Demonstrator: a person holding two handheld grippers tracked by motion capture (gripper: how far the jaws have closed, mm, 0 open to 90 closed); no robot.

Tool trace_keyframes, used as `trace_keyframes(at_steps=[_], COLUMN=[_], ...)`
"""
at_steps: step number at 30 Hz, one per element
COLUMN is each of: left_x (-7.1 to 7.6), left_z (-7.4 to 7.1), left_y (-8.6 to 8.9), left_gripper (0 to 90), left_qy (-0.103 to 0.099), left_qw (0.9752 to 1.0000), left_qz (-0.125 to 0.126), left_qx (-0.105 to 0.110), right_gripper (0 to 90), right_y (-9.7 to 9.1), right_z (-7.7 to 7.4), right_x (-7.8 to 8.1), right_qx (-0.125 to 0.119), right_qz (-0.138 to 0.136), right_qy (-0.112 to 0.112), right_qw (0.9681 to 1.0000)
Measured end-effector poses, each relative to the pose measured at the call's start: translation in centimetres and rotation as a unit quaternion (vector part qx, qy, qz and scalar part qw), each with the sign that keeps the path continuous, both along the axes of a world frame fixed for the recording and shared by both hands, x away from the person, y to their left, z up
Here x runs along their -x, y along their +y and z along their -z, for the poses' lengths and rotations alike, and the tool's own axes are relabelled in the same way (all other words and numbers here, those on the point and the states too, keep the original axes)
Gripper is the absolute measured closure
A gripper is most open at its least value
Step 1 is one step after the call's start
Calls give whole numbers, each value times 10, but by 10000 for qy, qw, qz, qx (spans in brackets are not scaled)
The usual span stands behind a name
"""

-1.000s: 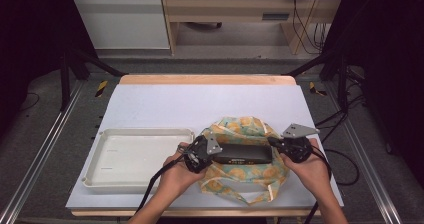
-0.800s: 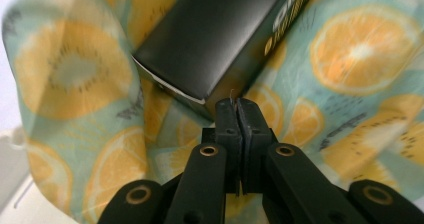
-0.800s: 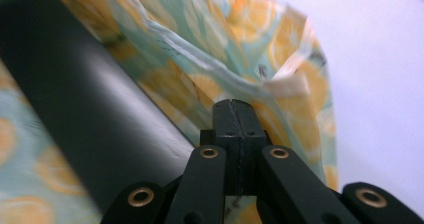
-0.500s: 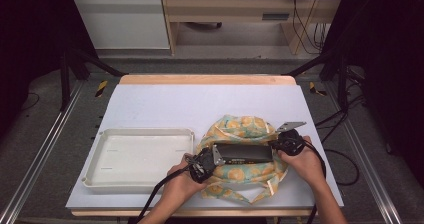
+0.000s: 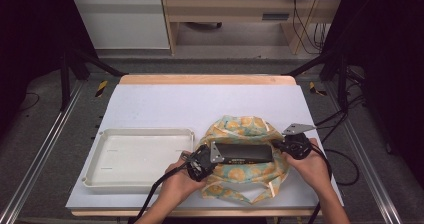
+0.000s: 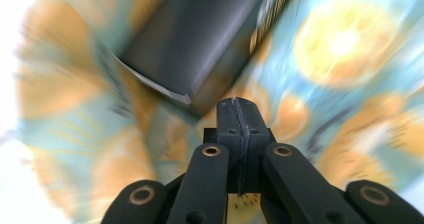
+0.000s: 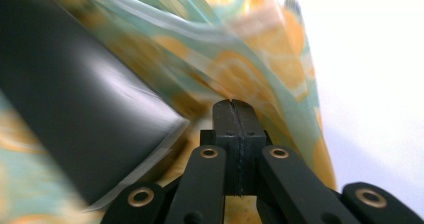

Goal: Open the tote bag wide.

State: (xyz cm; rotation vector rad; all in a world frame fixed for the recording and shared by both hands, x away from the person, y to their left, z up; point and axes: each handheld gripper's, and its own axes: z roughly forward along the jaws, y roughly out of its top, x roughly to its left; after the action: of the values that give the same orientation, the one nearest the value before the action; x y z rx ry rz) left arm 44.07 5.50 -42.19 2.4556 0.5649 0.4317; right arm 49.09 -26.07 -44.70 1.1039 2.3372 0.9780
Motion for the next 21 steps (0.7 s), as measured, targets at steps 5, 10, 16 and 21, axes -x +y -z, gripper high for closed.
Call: trace_keyframes(at_steps=[5, 10, 16, 21], left_x=[-11, -48, -72, -86], left_z=[-29, -22, -5, 12], left_y=[2, -5, -11, -12], left_gripper=[900, 900, 900, 900], left_qy=[-323, -351, -202, 100], left_qw=[9992, 9983, 9970, 9961], left_qz=[-109, -445, -651, -754], left_qx=[184, -100, -363, -456], right_gripper=[900, 900, 900, 900], right_y=[-1, 2, 9, 13], right_z=[-24, -21, 7, 15], right_x=[29, 61, 75, 72], right_qx=[-205, -322, -151, -62], right_qz=[19, -108, -279, -328], right_qy=[-498, -501, -176, -24], right_qw=[9985, 9982, 9993, 9994])
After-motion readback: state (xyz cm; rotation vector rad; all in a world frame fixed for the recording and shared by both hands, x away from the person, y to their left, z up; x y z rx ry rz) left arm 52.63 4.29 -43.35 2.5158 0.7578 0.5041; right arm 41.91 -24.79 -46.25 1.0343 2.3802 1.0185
